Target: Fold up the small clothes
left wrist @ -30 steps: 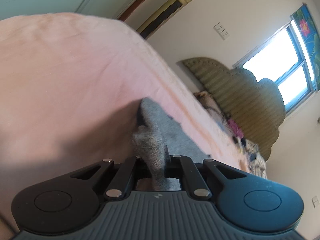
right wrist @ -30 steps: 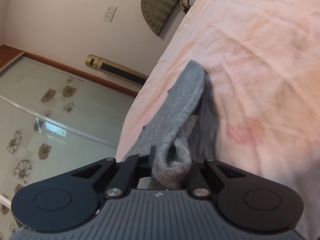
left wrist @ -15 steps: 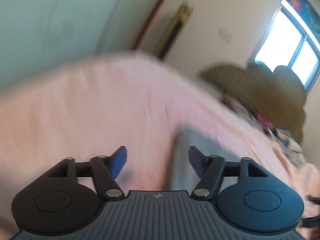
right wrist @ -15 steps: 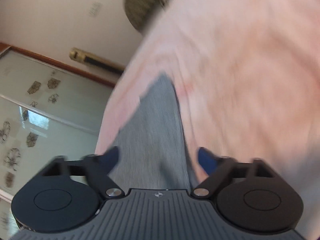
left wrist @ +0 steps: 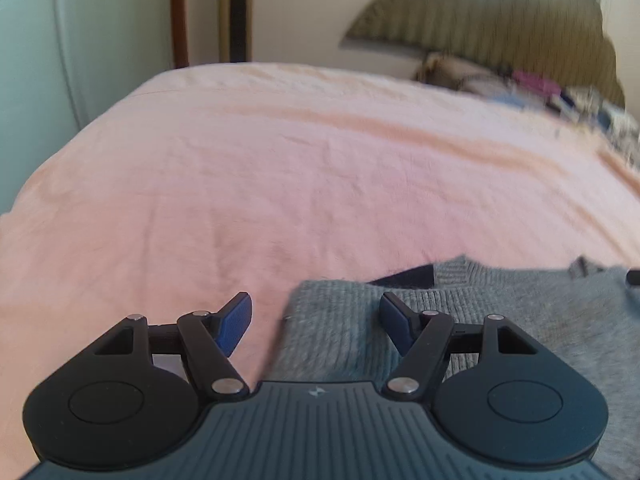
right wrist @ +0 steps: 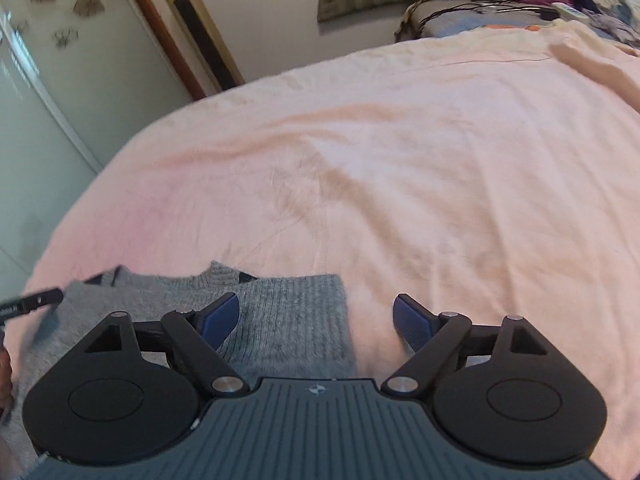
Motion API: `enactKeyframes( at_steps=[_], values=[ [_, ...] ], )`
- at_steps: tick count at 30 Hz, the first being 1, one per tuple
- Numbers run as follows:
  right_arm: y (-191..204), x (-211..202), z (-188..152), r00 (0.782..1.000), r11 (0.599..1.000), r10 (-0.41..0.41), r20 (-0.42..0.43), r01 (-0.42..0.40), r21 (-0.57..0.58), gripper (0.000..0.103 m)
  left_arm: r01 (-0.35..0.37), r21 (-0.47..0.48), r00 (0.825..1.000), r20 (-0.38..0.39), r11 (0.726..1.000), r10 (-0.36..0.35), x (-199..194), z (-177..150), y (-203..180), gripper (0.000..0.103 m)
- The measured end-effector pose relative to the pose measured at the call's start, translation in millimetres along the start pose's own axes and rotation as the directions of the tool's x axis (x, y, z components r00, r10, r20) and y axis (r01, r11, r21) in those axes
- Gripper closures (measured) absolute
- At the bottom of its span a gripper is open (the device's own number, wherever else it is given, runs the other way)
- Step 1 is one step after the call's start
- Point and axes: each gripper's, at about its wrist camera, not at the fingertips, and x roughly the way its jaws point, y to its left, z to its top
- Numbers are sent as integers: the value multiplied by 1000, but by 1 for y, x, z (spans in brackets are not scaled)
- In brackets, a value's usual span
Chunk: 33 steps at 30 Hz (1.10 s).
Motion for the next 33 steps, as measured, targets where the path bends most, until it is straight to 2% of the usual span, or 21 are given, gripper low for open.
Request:
enactKeyframes(
  at_steps=[2,3,4,5,7,9,11,13,15,16,17,18,19,20,21,23,26,27,28,30,33],
  values=[
    [4,5,0,1000,999,2,9,-2,-37,25,-16,43,1000,7,999,16,6,2,-7,38],
    [6,6,0,1000,999,4,18,-3,-51,36,-10,60,1000,10,998,10,6,2,-9,74],
    [6,6,-1,1000,998,8,29,-6,-59,48,-2,75,1000,17,997,0,5,1,-10,96],
    [5,7,-2,999,998,20,28,-19,-57,89,-24,85,999,47,996,20,1,1,-12,96],
    [5,2,-4,997,998,29,77,-25,-49,92,-79,114,989,131,990,64,-10,2,-18,96],
    [6,-14,-4,989,998,42,145,-35,-49,92,-82,113,981,184,990,60,-19,3,-15,96],
    [-6,-22,-2,982,999,50,180,-53,10,92,-123,111,983,151,986,105,-6,4,-11,96],
    [-20,-8,-3,991,997,24,129,-33,67,93,-128,130,989,87,983,117,11,-2,-10,96],
    [-20,0,-11,993,997,18,119,-26,66,93,-165,162,982,122,973,146,12,-10,-16,96],
    [-18,0,-11,993,997,14,117,-23,78,92,-175,171,980,123,970,156,11,-10,-19,93],
    [-17,-1,-10,993,995,9,114,-19,93,86,-187,174,978,122,967,167,9,-10,-20,93],
    [-15,-1,-10,994,995,15,106,-25,97,69,-198,175,977,116,964,180,7,-8,-22,91],
    [-12,-4,-9,994,995,25,106,-34,89,59,-208,178,976,110,962,190,3,-7,-23,91],
    [-7,-9,-8,993,997,7,115,-16,77,34,-215,179,974,111,960,198,-4,-6,-24,90],
    [-2,-19,-8,990,998,-21,143,12,66,20,-229,180,970,125,957,209,-12,-6,-25,90],
    [8,-44,-8,974,999,-28,223,21,35,21,-240,183,962,179,953,208,-30,-6,-30,87],
    [30,-71,-11,951,1000,13,308,-15,1,20,-208,169,963,211,963,171,-42,-3,-41,63],
    [38,-74,-13,953,999,45,298,-44,-8,15,-194,172,965,213,966,156,-41,-3,-46,49],
    [46,-70,-15,960,998,66,273,-63,-20,11,-192,174,965,215,966,153,-38,-5,-51,44],
    [64,-54,-22,974,996,68,216,-55,-69,9,-190,185,969,194,964,154,-27,-10,-58,44],
    [80,-31,-34,984,988,8,180,20,-155,9,-170,181,981,123,969,149,-6,-20,-57,45]
  ],
)
